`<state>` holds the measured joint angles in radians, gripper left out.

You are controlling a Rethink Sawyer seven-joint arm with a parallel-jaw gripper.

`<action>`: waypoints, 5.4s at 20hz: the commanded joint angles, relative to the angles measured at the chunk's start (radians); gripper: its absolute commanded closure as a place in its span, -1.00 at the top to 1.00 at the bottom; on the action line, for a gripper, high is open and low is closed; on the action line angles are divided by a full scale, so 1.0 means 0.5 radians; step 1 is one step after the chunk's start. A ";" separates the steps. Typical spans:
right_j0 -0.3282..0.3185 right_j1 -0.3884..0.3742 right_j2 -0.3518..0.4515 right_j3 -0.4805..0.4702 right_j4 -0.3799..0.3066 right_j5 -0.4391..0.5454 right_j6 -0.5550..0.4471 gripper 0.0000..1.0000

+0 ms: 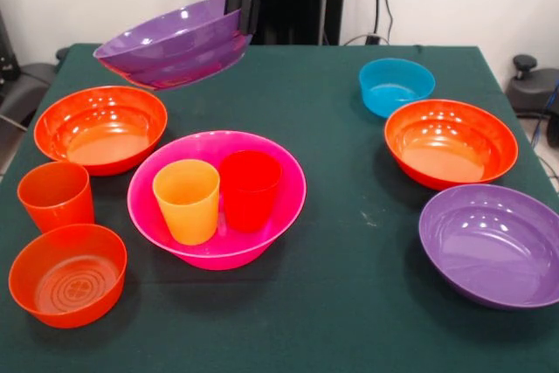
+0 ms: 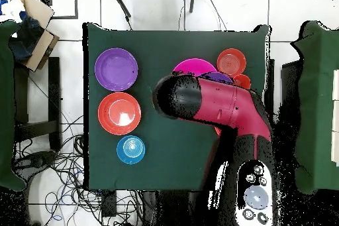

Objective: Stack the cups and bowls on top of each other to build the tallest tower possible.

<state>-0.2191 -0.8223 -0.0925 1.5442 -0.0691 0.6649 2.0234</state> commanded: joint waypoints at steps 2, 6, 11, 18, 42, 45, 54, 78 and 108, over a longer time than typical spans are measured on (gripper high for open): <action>-0.154 0.053 0.260 -0.045 -0.059 0.354 -0.336 -1.00; -0.077 0.275 0.263 -0.335 -0.087 0.405 -0.146 -1.00; 0.081 0.532 0.159 -0.788 -0.151 0.641 0.069 -1.00; 0.220 0.824 0.026 -1.359 -0.256 1.047 0.149 -1.00; 0.603 1.148 -0.434 -1.733 -0.246 1.217 0.327 -1.00; 0.649 1.191 -0.462 -1.724 -0.209 1.187 0.425 -1.00; 0.775 1.182 -0.724 -1.750 -0.215 1.381 0.454 -1.00; 0.912 1.126 -0.817 -1.191 -0.215 0.789 0.598 -1.00; 0.876 1.256 -0.779 -1.041 -0.100 0.189 0.595 -1.00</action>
<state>0.2413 -0.2090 -0.5701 0.9597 -0.1453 0.8270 2.1383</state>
